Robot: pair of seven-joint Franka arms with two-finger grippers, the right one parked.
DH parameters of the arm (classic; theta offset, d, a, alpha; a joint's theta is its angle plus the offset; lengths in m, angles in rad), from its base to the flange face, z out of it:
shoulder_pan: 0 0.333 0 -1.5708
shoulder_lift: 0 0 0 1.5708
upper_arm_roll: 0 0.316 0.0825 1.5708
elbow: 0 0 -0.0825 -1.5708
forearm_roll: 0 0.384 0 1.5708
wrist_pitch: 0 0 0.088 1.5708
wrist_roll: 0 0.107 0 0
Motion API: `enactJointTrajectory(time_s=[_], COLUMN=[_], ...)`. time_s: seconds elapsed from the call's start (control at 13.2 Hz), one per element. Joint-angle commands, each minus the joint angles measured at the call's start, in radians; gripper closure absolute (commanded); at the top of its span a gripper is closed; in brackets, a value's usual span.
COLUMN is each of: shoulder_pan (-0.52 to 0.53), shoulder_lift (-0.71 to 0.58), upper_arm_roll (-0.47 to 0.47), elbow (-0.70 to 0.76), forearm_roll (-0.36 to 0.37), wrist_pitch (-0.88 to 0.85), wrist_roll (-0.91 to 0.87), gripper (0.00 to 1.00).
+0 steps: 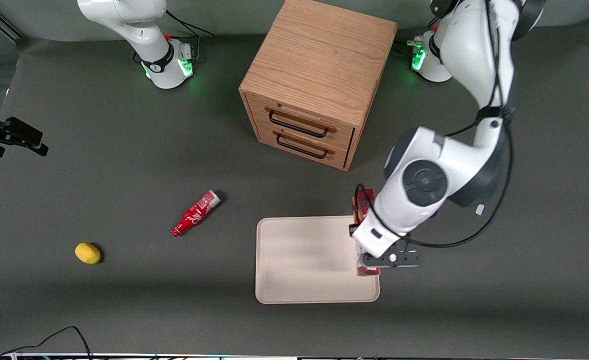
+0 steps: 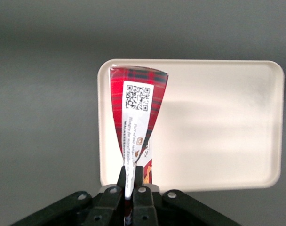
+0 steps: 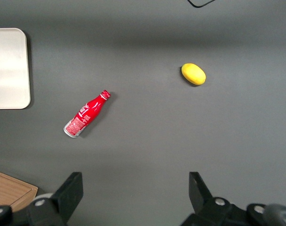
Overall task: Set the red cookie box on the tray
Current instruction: 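Carry the held box over the cream tray with the left gripper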
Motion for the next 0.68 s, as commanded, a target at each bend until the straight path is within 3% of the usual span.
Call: enactJointTrajectory(time_s=[0.0, 0.61], shoulder_pan=[-0.002, -0.003], shoulder_lift=[0.119, 0.233], upper_arm_roll=[0.013, 0.019], elbow=[0.095, 0.118], forearm_roll=[0.047, 0.104], wrist_pitch=[0.070, 0.179], wrist_roll=[-0.020, -0.016], gripper=[1.00, 1.00])
